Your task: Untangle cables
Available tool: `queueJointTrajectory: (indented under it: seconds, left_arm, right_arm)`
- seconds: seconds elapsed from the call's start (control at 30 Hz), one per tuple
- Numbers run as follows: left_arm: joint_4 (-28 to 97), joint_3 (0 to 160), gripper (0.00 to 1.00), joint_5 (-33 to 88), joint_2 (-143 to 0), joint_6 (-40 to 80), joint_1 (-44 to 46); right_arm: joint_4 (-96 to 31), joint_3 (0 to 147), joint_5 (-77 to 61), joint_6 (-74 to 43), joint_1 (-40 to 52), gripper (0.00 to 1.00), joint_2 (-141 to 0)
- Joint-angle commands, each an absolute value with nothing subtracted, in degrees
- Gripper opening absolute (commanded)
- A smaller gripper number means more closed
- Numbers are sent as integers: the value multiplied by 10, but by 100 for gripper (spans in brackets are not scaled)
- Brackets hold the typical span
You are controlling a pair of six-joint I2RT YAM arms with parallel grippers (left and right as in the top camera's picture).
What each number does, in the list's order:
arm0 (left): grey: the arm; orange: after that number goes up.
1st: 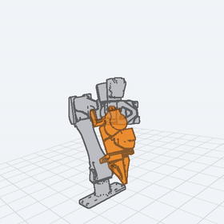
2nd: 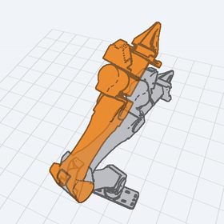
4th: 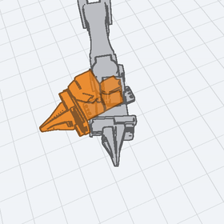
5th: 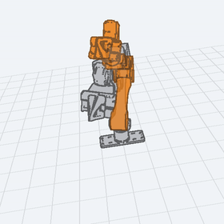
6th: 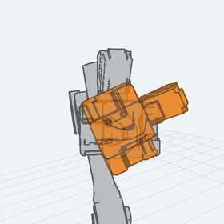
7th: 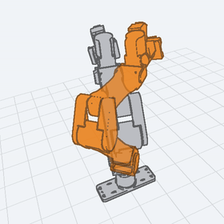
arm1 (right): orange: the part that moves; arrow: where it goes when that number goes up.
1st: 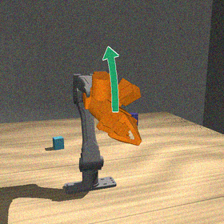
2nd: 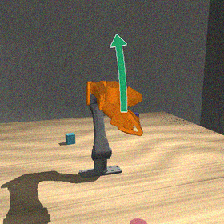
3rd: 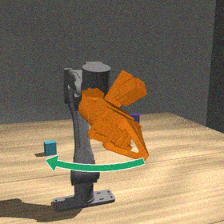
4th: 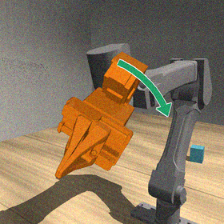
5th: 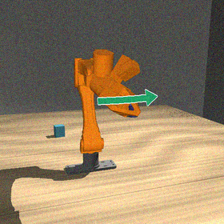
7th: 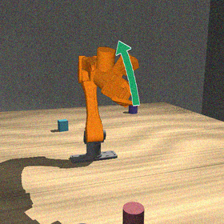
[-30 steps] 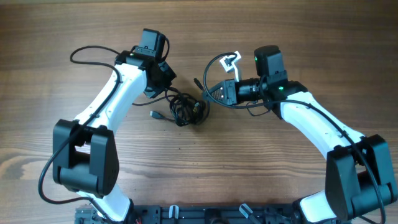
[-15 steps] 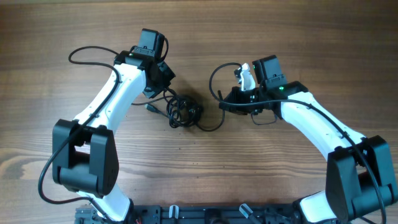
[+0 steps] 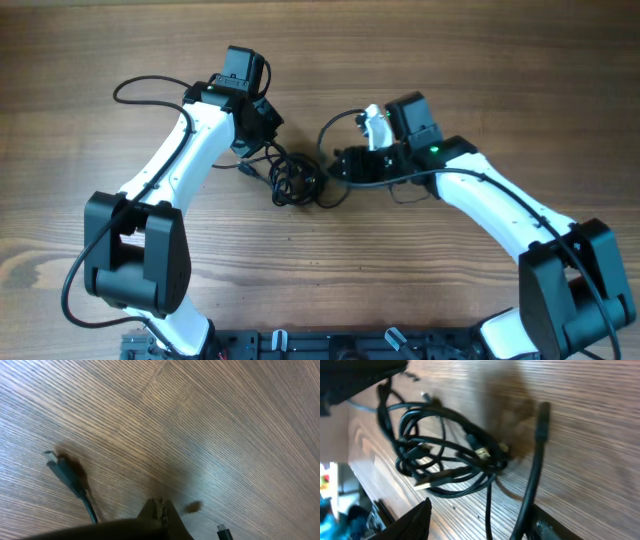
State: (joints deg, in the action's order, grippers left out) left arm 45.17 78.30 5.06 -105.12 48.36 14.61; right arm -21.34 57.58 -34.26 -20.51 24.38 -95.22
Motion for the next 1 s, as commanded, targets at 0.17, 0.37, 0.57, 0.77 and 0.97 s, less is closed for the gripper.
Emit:
queueJointTrajectory:
  seconds: [0.17,0.37,0.57,0.77,0.97]
  left_arm:
    - [408,778,4,220,-1059,345,144]
    - [405,778,4,232,-1059,333,144]
    - [405,778,4,232,-1059,333,144]
    - [396,778,4,334,-1059,258,144]
    - [392,778,4,401,-1059,197,144]
  right_arm:
    - [-172,584,-352,-105,271,54,-943]
    - [-178,584,-371,-73,272,68,-943]
    - [-162,584,-369,-82,272,99,-943]
    - [-100,584,-362,-122,272,84,-943]
    - [-107,584,-377,-122,272,65,-943]
